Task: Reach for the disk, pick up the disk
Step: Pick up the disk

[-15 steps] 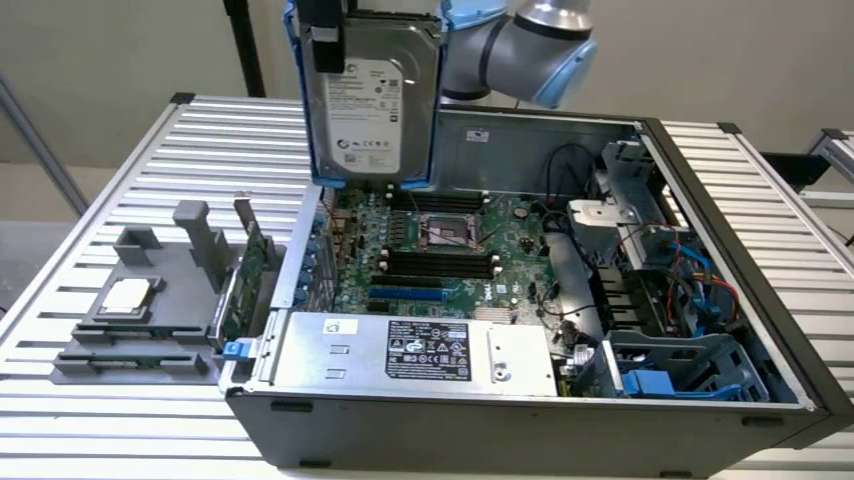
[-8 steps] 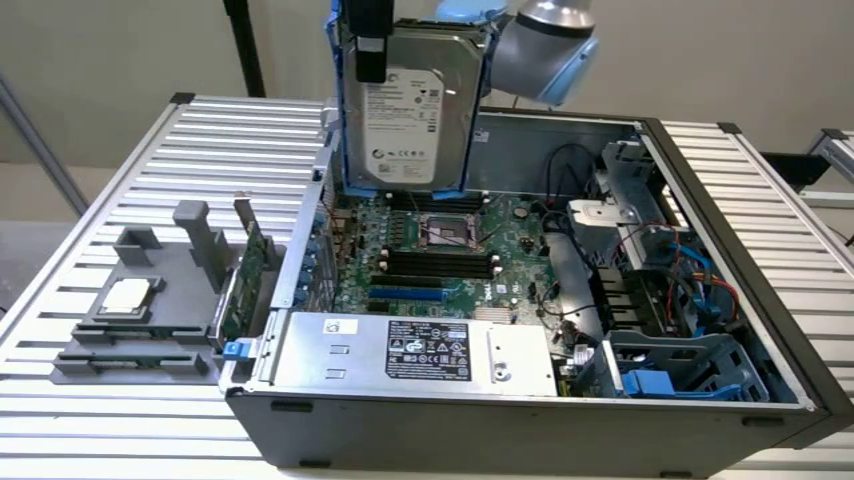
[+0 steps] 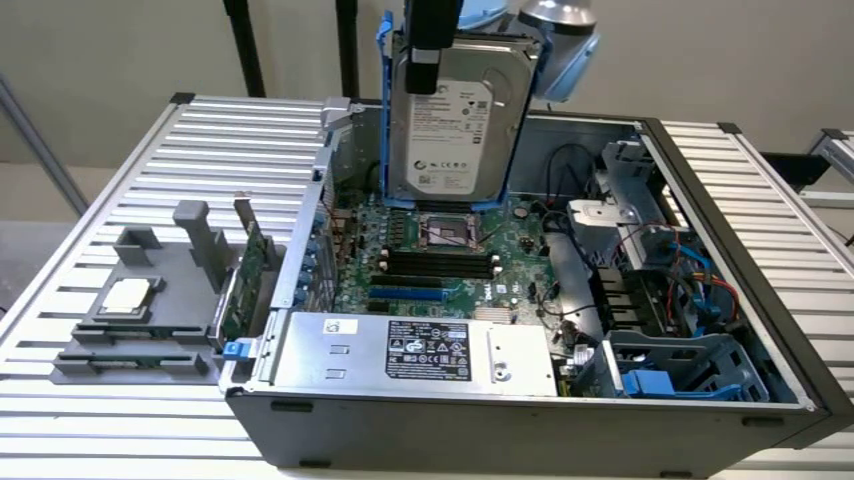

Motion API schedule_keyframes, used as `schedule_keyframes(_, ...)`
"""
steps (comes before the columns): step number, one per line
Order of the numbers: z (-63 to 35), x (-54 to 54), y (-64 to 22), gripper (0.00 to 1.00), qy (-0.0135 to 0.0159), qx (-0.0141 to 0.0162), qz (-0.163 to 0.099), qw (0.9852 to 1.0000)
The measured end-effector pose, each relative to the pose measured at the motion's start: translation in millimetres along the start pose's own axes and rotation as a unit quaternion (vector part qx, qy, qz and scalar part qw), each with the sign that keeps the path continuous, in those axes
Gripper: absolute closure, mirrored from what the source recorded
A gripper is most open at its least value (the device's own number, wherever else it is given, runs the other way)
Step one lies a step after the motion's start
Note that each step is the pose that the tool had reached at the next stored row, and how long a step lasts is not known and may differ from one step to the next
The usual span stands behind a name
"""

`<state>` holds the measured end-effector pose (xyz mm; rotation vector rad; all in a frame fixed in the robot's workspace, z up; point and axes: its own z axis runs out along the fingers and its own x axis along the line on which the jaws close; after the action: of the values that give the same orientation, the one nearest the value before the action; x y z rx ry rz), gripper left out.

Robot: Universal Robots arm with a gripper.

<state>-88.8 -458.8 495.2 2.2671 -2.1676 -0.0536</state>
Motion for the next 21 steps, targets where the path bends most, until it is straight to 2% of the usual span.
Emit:
schedule_keyframes(8,-1.3,15.3,-35.7,0.67,-0.0001,-0.0021,0.0,1.0)
schedule_keyframes(12,-2.0,24.3,-50.8,0.67,-0.0001,-0.0023,0.0,1.0)
schedule_keyframes(16,-2.4,34.5,-62.1,0.67,-0.0001,-0.0023,0.0,1.0)
schedule_keyframes(21,-3.0,48.2,-71.0,0.67,-0.0002,-0.0023,0.0,1.0)
